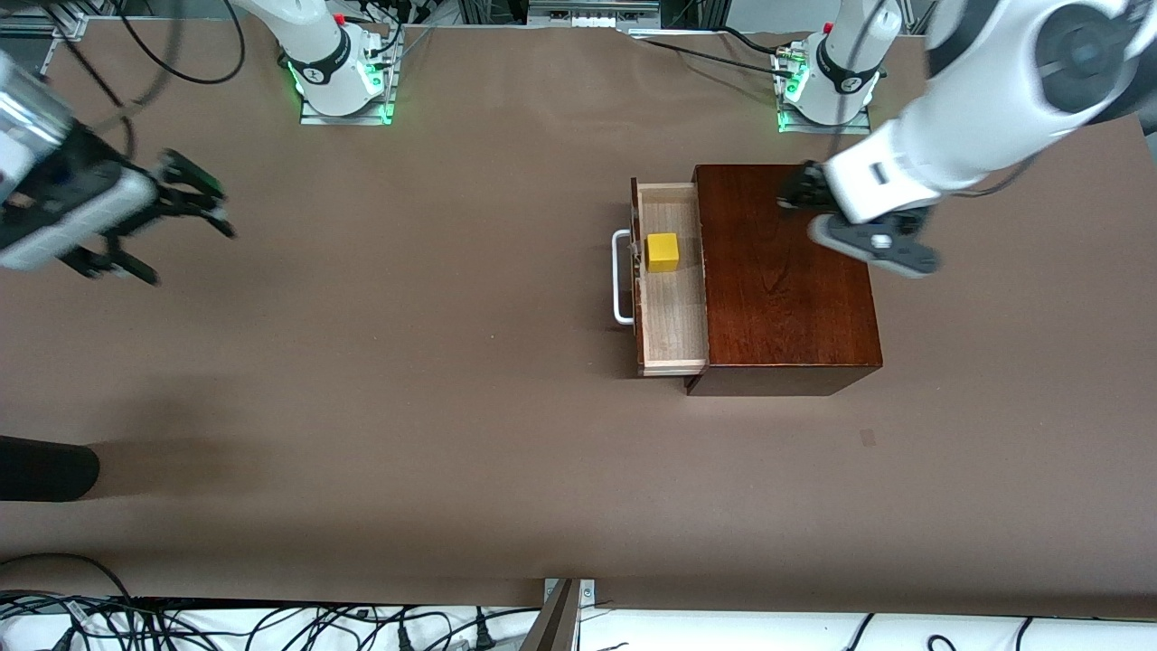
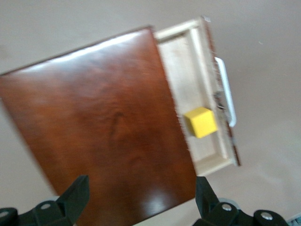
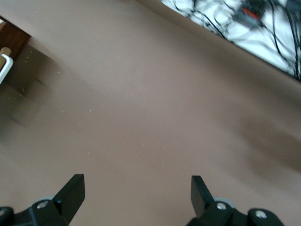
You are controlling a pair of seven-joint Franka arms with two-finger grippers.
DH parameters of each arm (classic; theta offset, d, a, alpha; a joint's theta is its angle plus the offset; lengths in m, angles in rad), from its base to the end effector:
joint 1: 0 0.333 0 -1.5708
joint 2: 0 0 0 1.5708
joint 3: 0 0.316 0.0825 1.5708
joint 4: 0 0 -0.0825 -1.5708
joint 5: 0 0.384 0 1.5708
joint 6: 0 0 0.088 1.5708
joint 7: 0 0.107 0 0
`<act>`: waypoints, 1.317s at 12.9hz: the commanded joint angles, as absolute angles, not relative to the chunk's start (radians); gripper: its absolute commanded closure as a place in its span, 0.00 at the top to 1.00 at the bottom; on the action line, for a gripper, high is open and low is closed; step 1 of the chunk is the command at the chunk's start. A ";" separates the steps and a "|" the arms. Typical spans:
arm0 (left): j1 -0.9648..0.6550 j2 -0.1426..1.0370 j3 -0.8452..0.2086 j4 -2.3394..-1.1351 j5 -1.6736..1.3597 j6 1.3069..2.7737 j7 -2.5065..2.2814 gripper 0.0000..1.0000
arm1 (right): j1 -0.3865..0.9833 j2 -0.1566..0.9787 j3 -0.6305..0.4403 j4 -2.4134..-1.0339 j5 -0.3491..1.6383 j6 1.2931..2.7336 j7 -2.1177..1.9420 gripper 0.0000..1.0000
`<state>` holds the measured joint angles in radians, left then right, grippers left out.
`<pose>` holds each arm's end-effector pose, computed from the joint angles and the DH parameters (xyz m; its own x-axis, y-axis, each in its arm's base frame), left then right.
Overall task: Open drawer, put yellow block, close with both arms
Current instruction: 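Move the left gripper to the front of the open drawer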
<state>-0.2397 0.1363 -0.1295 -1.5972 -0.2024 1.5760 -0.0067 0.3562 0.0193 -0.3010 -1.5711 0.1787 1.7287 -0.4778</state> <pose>0.5415 -0.2279 0.5377 0.9232 -0.3508 -0.1573 -0.3148 -0.9246 0.2145 0.5739 0.0498 0.6303 0.8559 0.4768 0.2002 0.5007 -0.8609 -0.0901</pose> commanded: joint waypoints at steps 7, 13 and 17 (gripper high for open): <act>-0.523 0.451 -0.158 -1.404 -0.236 1.779 0.403 1.00 | 0.109 -0.018 -0.029 -1.657 0.032 1.700 -0.256 1.00; -0.597 0.592 -0.156 -1.410 -0.222 1.979 0.823 1.00 | 0.109 -0.058 -0.029 -1.710 0.015 1.657 -0.146 1.00; -0.661 0.630 -0.155 -1.423 -0.098 2.014 0.905 1.00 | 0.112 -0.052 -0.028 -1.697 -0.014 1.664 -0.144 1.00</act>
